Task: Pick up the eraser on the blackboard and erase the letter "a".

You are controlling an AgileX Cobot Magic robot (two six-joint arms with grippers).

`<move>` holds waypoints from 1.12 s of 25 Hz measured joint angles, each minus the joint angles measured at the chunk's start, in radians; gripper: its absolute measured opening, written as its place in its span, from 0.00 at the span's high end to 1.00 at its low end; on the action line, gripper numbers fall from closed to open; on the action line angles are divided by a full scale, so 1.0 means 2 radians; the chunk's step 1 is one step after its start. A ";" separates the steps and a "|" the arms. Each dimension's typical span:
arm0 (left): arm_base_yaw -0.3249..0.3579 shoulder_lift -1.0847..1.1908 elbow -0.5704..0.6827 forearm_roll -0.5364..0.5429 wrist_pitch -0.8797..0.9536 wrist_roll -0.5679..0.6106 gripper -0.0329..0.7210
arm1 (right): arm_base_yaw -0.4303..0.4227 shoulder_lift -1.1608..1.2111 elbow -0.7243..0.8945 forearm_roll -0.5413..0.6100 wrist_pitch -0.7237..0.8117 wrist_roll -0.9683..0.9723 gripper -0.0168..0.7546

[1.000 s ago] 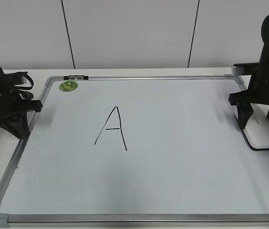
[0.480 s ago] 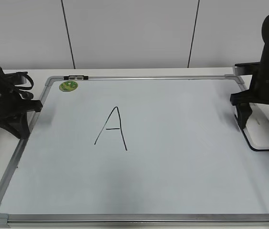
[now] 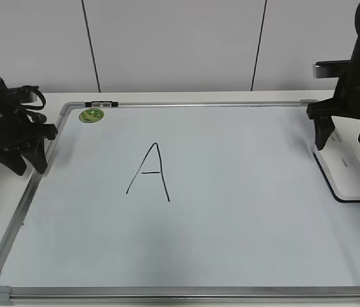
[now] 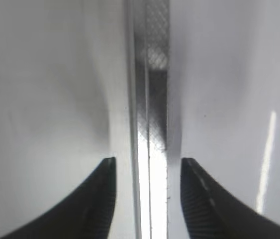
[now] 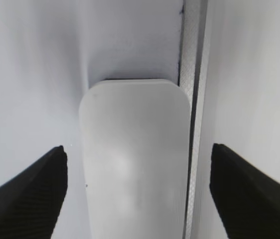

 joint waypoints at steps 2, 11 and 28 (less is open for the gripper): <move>0.000 -0.001 -0.014 0.007 0.012 0.000 0.32 | 0.000 -0.008 0.000 0.001 0.001 0.000 0.11; 0.000 -0.044 -0.032 0.025 0.088 0.000 0.15 | 0.000 -0.059 0.000 0.041 0.003 0.001 0.17; -0.049 -0.228 -0.024 0.117 0.102 -0.046 0.31 | 0.005 -0.216 0.041 0.081 0.010 0.023 0.26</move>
